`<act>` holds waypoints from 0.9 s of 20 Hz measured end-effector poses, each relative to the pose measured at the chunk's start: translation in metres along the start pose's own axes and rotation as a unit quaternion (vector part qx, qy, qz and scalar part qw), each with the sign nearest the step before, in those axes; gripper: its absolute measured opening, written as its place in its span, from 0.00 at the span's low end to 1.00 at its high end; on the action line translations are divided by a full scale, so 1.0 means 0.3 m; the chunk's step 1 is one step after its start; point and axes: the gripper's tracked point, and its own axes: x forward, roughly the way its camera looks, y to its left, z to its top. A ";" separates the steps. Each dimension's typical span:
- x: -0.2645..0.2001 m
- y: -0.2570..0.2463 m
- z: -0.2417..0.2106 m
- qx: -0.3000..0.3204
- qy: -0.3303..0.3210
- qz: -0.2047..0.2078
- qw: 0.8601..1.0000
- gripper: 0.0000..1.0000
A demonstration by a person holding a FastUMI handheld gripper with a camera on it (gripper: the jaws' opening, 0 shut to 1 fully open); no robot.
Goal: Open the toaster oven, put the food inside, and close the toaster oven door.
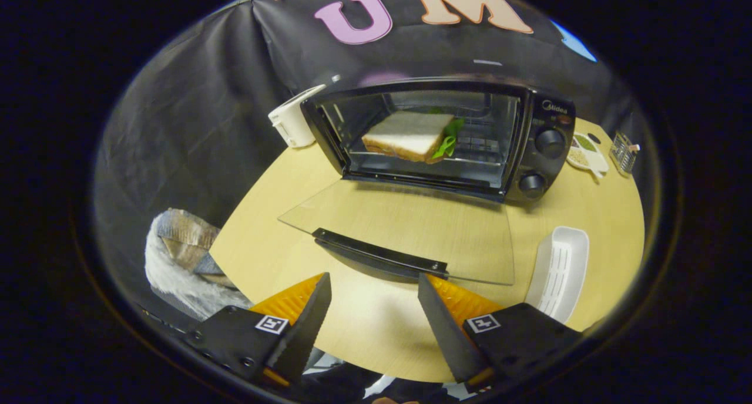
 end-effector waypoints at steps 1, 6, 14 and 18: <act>-0.009 0.003 0.018 0.008 -0.007 0.000 1.000 0.94; -0.042 0.004 0.115 -0.004 -0.048 -0.003 0.999 0.94; -0.068 -0.005 0.266 -0.010 -0.099 -0.012 0.995 0.94; -0.058 -0.053 0.309 0.001 -0.106 -0.027 0.994 0.94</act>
